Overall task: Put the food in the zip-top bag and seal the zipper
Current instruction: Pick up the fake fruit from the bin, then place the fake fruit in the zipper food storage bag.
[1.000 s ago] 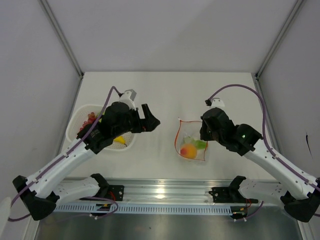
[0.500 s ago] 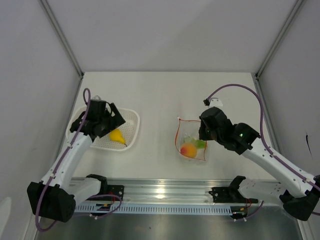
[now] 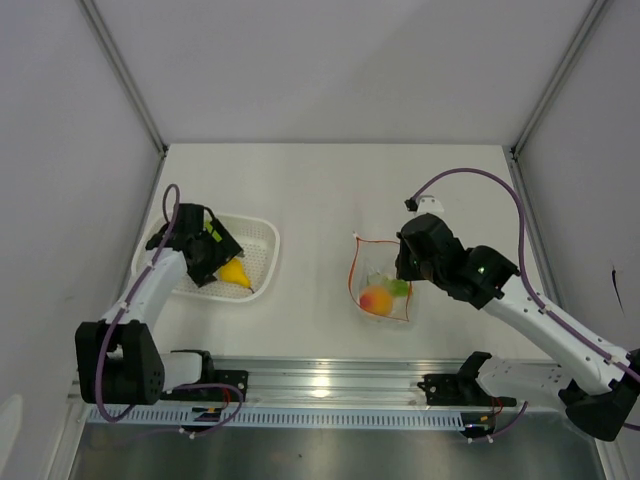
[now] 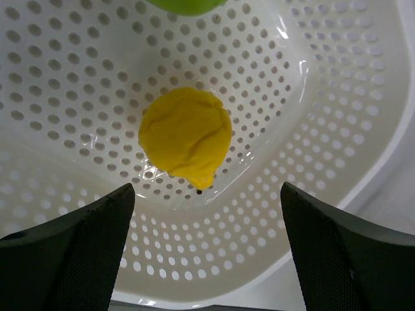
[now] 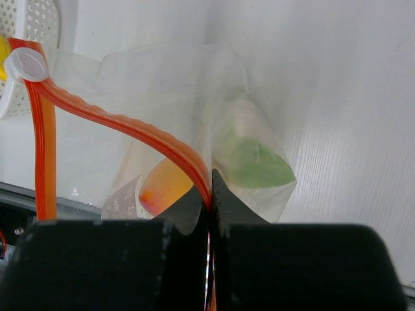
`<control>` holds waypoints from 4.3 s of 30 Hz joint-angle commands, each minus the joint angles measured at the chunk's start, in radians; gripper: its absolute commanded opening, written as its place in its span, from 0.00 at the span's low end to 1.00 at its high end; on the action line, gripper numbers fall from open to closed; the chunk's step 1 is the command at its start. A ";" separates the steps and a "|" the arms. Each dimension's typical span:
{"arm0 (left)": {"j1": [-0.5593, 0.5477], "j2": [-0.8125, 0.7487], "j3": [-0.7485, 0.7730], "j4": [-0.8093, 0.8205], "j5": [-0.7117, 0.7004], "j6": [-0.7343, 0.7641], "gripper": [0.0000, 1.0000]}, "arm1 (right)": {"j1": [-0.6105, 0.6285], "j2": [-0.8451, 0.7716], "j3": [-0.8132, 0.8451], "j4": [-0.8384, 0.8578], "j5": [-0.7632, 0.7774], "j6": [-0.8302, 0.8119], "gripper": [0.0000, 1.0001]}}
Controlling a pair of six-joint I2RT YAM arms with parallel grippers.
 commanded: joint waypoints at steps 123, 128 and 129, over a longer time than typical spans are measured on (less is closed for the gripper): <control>-1.029 -0.163 -0.098 0.933 -0.195 0.472 1.00 | -0.048 0.033 0.084 0.133 -0.301 0.127 0.00; -1.029 -0.259 -0.120 0.881 -0.256 0.469 0.99 | -0.048 0.040 0.077 0.137 -0.302 0.122 0.00; -1.029 -0.272 -0.118 0.869 -0.266 0.467 0.99 | -0.048 0.040 0.075 0.141 -0.304 0.122 0.00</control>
